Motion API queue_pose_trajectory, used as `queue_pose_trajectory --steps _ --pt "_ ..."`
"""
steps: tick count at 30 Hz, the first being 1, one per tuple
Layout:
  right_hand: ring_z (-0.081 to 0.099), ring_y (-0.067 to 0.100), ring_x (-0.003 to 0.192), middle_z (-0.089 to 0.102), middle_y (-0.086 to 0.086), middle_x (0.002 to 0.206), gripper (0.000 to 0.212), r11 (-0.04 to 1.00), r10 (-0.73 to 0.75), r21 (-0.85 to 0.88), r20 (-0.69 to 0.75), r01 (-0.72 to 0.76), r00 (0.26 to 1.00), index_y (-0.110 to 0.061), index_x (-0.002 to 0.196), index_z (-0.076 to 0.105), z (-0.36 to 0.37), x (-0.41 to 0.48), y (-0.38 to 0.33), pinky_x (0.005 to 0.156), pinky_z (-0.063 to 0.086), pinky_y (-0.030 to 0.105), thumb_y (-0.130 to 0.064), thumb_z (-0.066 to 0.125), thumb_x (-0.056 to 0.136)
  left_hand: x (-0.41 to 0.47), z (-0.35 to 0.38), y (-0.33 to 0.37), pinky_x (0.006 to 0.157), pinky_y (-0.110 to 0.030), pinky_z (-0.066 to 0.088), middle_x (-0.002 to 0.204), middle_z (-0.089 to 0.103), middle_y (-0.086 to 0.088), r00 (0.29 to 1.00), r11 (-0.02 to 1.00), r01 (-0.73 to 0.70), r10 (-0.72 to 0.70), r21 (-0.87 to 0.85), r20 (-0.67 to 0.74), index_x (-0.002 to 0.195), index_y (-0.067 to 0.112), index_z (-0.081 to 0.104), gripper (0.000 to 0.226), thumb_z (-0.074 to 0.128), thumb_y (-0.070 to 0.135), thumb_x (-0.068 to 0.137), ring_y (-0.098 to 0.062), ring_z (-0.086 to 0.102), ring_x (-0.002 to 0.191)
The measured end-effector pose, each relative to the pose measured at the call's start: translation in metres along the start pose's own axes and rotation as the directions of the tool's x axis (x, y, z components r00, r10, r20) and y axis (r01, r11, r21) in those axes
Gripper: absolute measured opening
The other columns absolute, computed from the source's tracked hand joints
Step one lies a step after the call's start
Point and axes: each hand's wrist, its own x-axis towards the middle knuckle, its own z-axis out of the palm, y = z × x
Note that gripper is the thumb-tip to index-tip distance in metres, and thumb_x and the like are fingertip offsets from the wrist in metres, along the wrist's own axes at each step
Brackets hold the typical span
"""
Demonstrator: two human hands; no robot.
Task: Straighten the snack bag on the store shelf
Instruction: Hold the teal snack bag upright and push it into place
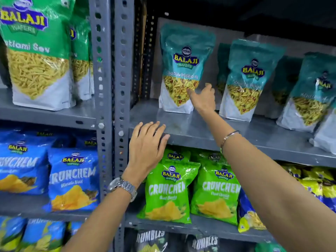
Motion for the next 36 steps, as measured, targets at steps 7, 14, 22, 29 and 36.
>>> queue_pose_trajectory --steps 7,14,22,29,36 --pt "0.027 0.035 0.136 0.027 0.016 0.147 0.107 0.993 0.109 0.045 -0.055 -0.107 0.993 -0.005 0.144 0.019 0.044 0.031 -0.026 0.105 0.030 0.049 -0.064 0.066 0.069 0.000 0.014 -0.010 0.098 -0.044 0.038 0.114 0.068 -0.009 0.987 0.995 -0.060 0.071 0.078 -0.141 0.113 0.011 0.064 0.037 0.043 0.035 0.094 -0.028 0.061 0.106" --pt "0.026 0.037 0.136 0.022 0.017 0.149 0.120 0.967 0.186 0.189 -0.051 -0.173 0.981 -0.002 0.147 0.005 0.073 0.040 -0.018 0.107 0.030 0.050 -0.064 0.069 0.068 0.000 0.021 -0.015 0.098 -0.042 0.037 0.112 0.069 -0.008 0.968 0.993 -0.065 0.086 0.097 -0.234 0.112 0.011 0.066 0.040 0.043 0.038 0.093 -0.028 0.063 0.104" --pt "0.024 0.036 0.135 0.023 0.018 0.147 0.126 0.980 0.165 0.129 -0.080 -0.154 0.983 -0.001 0.147 0.002 0.081 0.033 -0.028 0.105 0.030 0.053 -0.063 0.073 0.064 0.000 0.025 -0.014 0.097 -0.042 0.037 0.111 0.070 -0.008 0.966 0.995 -0.043 0.063 0.085 -0.249 0.110 0.010 0.067 0.041 0.043 0.037 0.092 -0.029 0.063 0.103" --pt "0.030 0.035 0.133 0.029 0.018 0.144 0.123 0.986 0.154 0.087 -0.134 -0.143 0.979 0.000 0.146 0.007 0.080 0.027 -0.031 0.101 0.036 0.052 -0.052 0.081 0.063 -0.002 0.022 -0.013 0.099 -0.042 0.037 0.113 0.069 -0.008 0.976 0.997 -0.035 0.049 0.072 -0.210 0.112 0.011 0.066 0.040 0.044 0.037 0.092 -0.028 0.062 0.106" --pt "0.034 0.035 0.131 0.035 0.017 0.139 0.120 0.984 0.146 0.128 -0.147 -0.127 0.978 -0.002 0.144 0.014 0.066 0.010 -0.030 0.100 0.038 0.046 -0.049 0.084 0.059 -0.002 0.015 -0.011 0.099 -0.042 0.036 0.114 0.068 -0.008 0.988 0.998 -0.020 0.029 0.060 -0.154 0.113 0.011 0.065 0.040 0.044 0.038 0.092 -0.027 0.061 0.107"
